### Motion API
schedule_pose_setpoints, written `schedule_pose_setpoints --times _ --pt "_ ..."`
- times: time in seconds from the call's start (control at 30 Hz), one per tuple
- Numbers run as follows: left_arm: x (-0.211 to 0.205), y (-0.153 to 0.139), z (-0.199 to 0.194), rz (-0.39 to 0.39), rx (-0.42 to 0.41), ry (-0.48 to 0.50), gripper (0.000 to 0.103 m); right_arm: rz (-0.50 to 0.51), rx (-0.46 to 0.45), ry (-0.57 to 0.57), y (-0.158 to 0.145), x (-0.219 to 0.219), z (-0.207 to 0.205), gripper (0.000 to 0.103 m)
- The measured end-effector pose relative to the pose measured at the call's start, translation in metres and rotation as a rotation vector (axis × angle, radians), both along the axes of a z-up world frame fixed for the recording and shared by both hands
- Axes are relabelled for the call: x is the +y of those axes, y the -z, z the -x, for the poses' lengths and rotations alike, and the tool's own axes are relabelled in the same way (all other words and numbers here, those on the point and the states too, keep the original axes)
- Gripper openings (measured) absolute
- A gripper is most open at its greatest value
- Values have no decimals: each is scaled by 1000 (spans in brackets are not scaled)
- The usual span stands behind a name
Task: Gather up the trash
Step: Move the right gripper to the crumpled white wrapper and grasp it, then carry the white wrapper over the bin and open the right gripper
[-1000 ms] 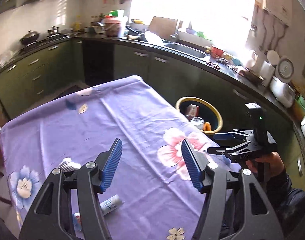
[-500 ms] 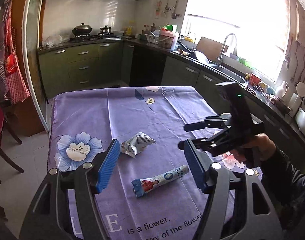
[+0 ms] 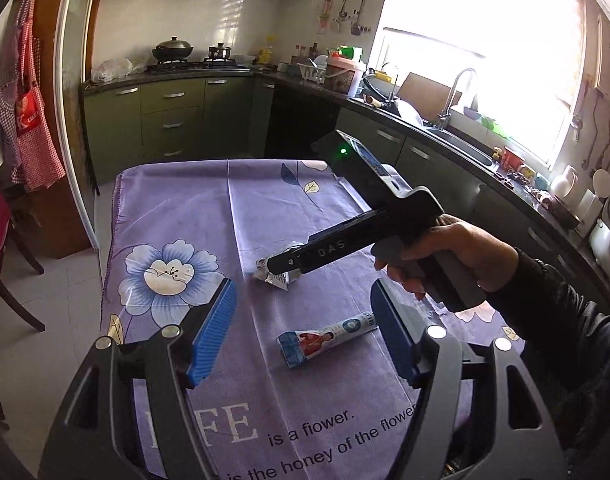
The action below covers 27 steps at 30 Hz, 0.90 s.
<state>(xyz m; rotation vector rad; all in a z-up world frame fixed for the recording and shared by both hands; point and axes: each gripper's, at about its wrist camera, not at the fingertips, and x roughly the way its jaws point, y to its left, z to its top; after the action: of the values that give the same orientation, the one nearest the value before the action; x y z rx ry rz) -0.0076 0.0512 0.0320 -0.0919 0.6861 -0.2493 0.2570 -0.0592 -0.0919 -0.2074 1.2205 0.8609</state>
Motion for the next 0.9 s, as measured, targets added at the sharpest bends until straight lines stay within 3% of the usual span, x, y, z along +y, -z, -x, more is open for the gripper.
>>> schedule_pose_setpoints --times 0.23,0.3,0.33,0.7,0.9 --pt "4 3 3 18 1 4 66 106 -45 -13 12 21 4 88" --pt "4 4 4 17 1 5 66 127 -54 -9 15 23 4 72" --pt "4 4 5 16 2 6 66 134 -51 -7 17 23 4 72" --pt "-2 3 6 10 -1 26 67 27 -32 22 -5 -14 12 68" --pt "-13 4 1 -1 7 57 70 -34 -35 66 -27 -68 22 68"
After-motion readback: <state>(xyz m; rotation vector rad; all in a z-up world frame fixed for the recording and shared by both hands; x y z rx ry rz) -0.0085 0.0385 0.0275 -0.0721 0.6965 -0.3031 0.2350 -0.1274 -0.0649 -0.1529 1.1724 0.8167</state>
